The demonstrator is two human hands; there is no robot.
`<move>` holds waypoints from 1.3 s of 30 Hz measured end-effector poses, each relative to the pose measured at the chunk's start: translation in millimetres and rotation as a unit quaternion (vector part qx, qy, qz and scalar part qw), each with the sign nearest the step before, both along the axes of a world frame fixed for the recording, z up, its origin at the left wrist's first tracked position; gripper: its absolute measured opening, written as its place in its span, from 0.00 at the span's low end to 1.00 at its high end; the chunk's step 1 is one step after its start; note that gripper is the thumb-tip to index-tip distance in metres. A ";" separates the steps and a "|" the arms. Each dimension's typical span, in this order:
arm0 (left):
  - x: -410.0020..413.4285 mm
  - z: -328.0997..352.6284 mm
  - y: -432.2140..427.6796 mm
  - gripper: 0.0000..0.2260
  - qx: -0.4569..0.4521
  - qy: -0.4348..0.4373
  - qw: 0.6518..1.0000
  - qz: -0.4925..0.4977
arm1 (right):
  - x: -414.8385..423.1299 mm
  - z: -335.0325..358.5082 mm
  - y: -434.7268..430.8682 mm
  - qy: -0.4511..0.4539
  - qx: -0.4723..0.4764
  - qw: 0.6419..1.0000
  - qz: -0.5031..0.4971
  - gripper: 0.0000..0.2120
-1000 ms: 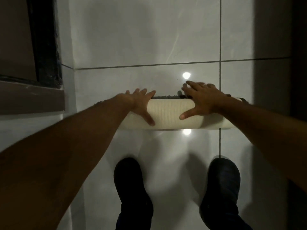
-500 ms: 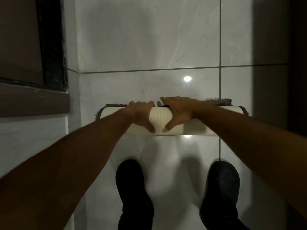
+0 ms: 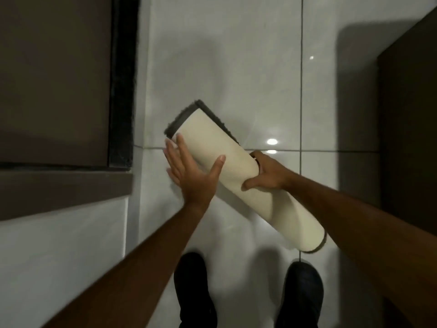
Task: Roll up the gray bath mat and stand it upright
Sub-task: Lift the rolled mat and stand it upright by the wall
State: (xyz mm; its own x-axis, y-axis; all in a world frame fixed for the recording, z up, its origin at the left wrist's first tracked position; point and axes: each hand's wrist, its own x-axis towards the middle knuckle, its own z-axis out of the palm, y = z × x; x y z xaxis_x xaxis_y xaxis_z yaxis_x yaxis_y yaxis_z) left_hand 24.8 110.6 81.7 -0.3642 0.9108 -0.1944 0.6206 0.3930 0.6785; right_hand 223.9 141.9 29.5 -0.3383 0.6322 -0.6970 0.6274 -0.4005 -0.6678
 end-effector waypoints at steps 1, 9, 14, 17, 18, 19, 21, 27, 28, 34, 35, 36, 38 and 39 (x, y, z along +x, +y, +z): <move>12.2 19.1 9.5 0.49 -0.024 -0.127 0.990 0.063 | 7.0 17.6 7.9 0.015 -0.001 0.999 -0.029 0.40; 71.4 190.8 167.5 0.36 -0.100 -0.420 0.902 -0.020 | 56.9 218.4 161.0 0.132 0.004 0.985 -0.114 0.50; 60.0 256.1 291.8 0.36 -0.074 -0.386 0.915 -0.095 | 50.5 318.4 301.5 0.143 0.094 0.972 -0.161 0.50; 47.8 287.5 386.5 0.36 -0.072 -0.392 0.909 -0.119 | 40.8 358.8 399.2 0.143 0.129 0.968 -0.160 0.49; 44.4 293.4 412.3 0.36 -0.077 -0.395 0.906 -0.130 | 41.0 365.4 425.3 0.145 0.133 0.969 -0.152 0.49; 40.6 298.6 440.7 0.36 -0.091 -0.406 0.901 -0.123 | 40.5 372.0 455.3 0.144 0.132 0.970 -0.145 0.48; 37.9 310.2 486.4 0.36 -0.105 -0.430 0.888 -0.120 | 40.1 379.8 502.4 0.148 0.133 0.969 -0.144 0.47; 42.6 332.0 641.4 0.26 -0.011 -0.449 0.891 -0.059 | 30.8 391.1 670.6 0.182 0.122 0.967 -0.131 0.46; 42.1 333.9 665.8 0.24 -0.002 -0.454 0.889 -0.055 | 30.3 391.1 695.7 0.188 0.112 0.967 -0.129 0.46; 26.1 326.4 818.3 0.28 0.017 -0.409 0.912 -0.038 | 14.1 376.6 854.2 0.215 0.079 0.967 -0.115 0.49; 23.6 324.4 836.0 0.29 0.026 -0.389 0.920 -0.033 | 8.9 374.1 871.9 0.216 0.086 0.967 -0.108 0.47; 21.0 320.6 854.3 0.28 0.039 -0.367 0.929 -0.033 | 3.2 369.3 892.4 0.215 0.096 0.966 -0.106 0.45; 10.9 305.2 892.7 0.22 0.062 -0.360 0.930 -0.020 | -11.0 361.0 935.8 0.213 0.095 0.968 -0.093 0.41; 3.6 295.2 913.1 0.20 0.067 -0.377 0.924 -0.010 | -20.3 357.8 958.8 0.212 0.088 0.970 -0.081 0.39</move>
